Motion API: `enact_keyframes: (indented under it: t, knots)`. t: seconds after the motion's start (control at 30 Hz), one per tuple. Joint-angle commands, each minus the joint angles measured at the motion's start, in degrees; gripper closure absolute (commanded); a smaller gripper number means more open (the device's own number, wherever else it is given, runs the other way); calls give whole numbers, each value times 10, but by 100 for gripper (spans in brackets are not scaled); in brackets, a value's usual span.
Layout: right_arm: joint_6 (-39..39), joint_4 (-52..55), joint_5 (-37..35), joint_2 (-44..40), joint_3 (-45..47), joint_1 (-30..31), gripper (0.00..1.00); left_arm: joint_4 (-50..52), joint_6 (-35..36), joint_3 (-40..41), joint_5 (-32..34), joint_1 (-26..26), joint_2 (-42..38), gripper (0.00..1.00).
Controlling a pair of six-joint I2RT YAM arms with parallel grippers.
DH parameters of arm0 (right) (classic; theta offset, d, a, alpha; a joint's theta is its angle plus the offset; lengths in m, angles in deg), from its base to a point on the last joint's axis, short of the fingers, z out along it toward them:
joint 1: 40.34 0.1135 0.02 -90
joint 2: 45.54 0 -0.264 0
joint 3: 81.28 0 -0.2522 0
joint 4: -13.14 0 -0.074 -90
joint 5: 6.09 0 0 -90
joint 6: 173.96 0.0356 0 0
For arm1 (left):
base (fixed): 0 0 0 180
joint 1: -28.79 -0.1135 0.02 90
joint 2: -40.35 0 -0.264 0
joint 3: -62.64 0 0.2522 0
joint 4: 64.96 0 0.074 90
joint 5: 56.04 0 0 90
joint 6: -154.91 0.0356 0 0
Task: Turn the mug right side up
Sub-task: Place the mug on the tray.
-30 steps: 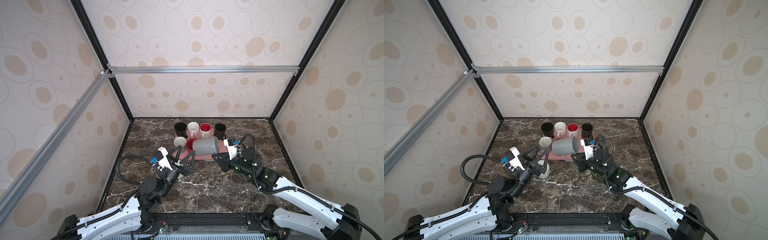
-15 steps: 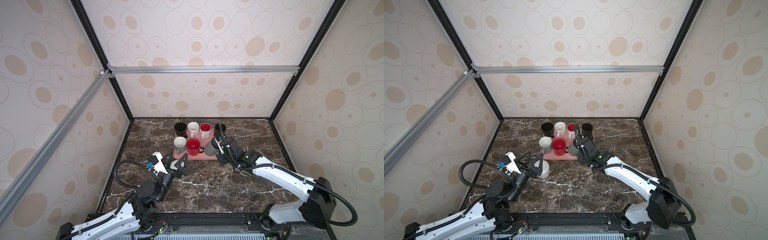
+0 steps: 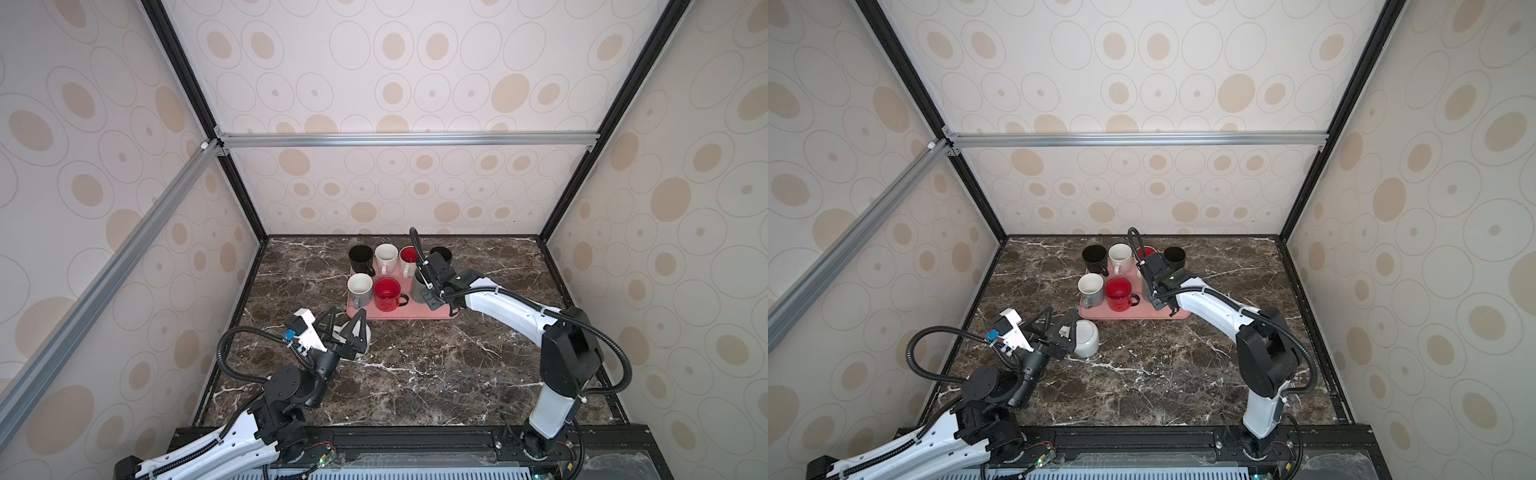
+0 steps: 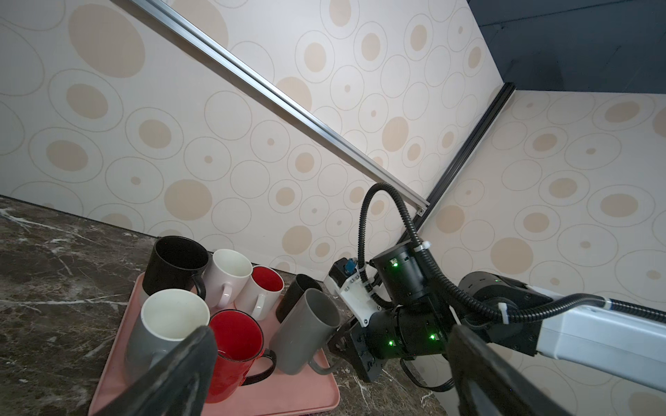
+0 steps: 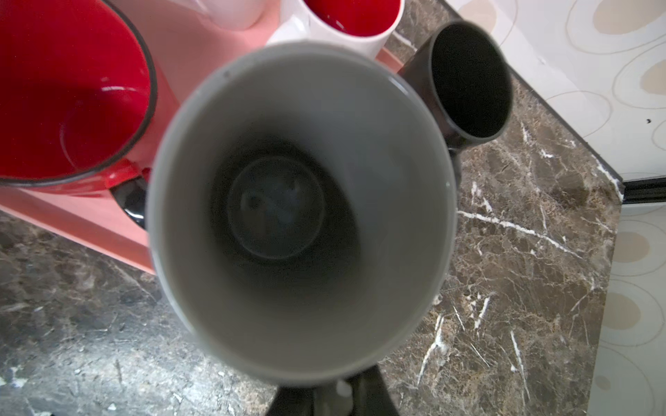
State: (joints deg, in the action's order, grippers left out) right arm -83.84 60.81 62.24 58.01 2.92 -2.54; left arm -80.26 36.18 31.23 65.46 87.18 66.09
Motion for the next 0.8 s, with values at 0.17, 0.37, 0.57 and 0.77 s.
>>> enact_keyframes:
  t: [0.17,0.37,0.57,0.77]
  knots:
    - [8,11,7,8,-31,2,100,12,-1,4,20,-2,-17,0]
    - [7,17,-2,21,-40,15,100,6,1,5,21,-2,-12,1]
    - [3,16,-9,36,-53,29,100,8,-1,5,22,-2,-12,1]
    - [10,30,-21,56,-63,32,100,13,-2,4,22,-2,-11,1]
